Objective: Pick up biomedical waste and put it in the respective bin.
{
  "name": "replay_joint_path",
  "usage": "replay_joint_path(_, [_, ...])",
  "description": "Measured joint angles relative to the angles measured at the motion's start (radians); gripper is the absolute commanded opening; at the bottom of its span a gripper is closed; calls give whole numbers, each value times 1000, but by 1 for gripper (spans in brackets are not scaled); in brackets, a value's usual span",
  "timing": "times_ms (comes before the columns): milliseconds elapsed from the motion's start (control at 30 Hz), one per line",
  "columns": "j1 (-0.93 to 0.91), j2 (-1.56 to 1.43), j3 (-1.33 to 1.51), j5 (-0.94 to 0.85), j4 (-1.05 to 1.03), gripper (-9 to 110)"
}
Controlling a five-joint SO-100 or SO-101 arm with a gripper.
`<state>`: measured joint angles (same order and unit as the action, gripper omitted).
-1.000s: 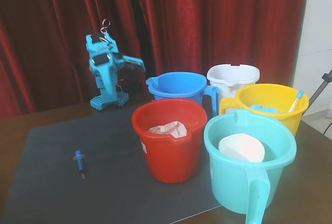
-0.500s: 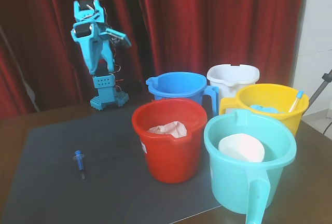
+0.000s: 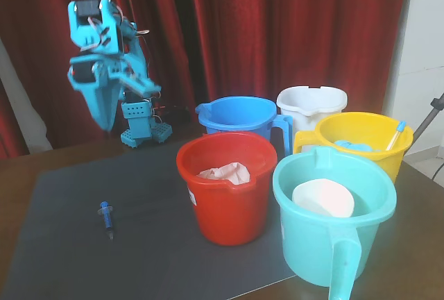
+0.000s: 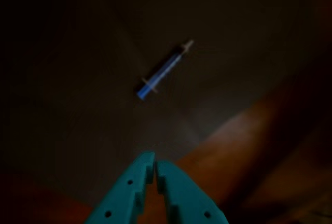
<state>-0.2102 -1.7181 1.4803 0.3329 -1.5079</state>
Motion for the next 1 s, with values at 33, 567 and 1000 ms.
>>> replay_joint_path(33, [0, 34, -23, 31, 0, 0])
replay_joint_path(567, [-3, 522, -307, 746, 2, 0])
replay_joint_path(1000, [-84, 723, -535, 696, 5, 17])
